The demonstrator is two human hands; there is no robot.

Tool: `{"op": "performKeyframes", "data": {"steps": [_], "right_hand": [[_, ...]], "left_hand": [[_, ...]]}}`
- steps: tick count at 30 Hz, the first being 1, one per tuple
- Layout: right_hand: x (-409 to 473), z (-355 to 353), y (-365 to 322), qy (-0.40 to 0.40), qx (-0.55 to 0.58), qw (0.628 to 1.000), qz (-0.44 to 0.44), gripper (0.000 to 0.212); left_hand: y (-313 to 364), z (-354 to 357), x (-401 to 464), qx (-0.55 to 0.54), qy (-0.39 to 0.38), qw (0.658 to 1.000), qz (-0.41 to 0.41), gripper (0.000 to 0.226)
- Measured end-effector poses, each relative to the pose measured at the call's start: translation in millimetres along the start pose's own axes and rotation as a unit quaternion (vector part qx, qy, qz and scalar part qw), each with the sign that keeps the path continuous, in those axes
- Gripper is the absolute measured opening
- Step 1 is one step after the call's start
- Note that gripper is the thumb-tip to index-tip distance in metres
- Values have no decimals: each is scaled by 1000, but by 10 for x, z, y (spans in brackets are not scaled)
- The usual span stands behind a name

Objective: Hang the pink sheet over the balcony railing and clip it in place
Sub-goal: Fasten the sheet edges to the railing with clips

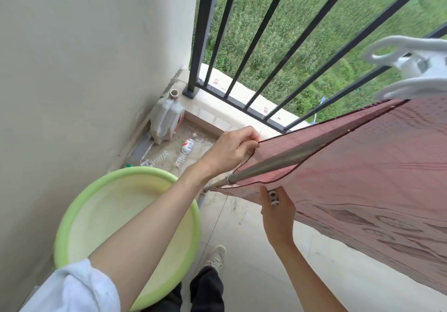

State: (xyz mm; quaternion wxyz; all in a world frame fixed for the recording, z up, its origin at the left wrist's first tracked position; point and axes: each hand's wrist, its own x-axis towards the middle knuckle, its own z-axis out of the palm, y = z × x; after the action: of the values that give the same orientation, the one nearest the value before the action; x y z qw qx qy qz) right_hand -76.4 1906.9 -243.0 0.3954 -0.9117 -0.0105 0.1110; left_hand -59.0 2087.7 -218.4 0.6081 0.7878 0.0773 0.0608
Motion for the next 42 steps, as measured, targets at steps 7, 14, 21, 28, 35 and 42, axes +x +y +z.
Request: {"op": "performKeyframes", "data": {"steps": [7,14,21,28,35,42], "right_hand": [[66,50,-94,0,25,999,-25,22],[135,213,-164,32,84,996,14,23],[102,165,-159,-12,142,988,56,15],[32,132,-50,-117,420,842,318,7],[-66,126,65,-98,434,817,368,24],[-154,121,100,-76,545,731,403,13]], "left_hand": [[-28,50,-100,-64,-1,998,-10,16],[-8,69,-183,-124,-90,987,-39,17],[-69,214,-189,-55,-46,997,-35,14],[-194,291,-192,-40,10,999,-16,24],[-259,346,-142,-6,2,1000,-16,13],[-394,294,-67,23,1,998,-58,4]]}}
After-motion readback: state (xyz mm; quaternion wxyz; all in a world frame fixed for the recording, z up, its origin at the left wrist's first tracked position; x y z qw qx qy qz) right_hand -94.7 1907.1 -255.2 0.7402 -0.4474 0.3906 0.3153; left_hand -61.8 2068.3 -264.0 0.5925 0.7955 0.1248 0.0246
